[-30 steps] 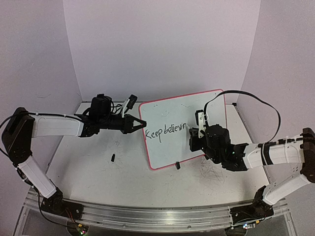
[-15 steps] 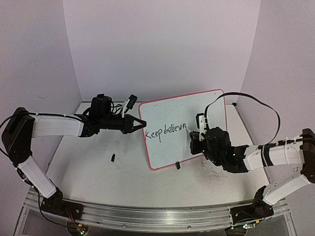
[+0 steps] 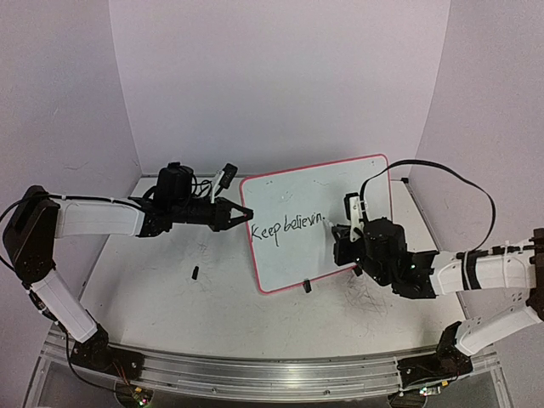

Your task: Write a sentence on the whiteboard

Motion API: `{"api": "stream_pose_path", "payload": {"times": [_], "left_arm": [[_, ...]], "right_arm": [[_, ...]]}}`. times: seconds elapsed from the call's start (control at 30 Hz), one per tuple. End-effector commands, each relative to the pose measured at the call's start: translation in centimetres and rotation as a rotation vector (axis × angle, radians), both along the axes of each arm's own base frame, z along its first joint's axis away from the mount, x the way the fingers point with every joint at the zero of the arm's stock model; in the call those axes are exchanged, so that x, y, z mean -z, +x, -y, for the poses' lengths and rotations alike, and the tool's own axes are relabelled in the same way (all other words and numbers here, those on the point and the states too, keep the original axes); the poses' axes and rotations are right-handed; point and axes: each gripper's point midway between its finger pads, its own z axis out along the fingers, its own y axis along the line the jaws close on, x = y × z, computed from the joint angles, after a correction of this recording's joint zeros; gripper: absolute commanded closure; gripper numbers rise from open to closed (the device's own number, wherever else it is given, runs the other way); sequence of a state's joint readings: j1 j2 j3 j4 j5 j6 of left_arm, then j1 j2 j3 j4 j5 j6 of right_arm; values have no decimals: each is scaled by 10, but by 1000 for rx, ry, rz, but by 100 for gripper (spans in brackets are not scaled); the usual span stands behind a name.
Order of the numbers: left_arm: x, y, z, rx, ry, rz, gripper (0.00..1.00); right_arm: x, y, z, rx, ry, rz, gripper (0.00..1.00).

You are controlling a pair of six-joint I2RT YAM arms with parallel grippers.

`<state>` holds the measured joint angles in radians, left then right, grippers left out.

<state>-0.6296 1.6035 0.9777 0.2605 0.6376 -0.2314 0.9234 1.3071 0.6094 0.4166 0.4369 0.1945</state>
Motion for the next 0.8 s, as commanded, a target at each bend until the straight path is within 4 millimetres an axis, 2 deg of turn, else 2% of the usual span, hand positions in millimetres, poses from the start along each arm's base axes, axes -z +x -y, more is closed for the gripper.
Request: {"api": "stream_pose_path", "payload": {"times": [0.0,0.23,0.77], "left_arm": [[1,3,-1,-2,57,79,100],[1,2,-1,-2,58,79,100],[0,1,0,6,56,82,100]], "right_arm": [[-19,6,7,28,20,45,100],[-18,15,8,54,29,53,100],[-15,21,5,69,24,67,100]]}}
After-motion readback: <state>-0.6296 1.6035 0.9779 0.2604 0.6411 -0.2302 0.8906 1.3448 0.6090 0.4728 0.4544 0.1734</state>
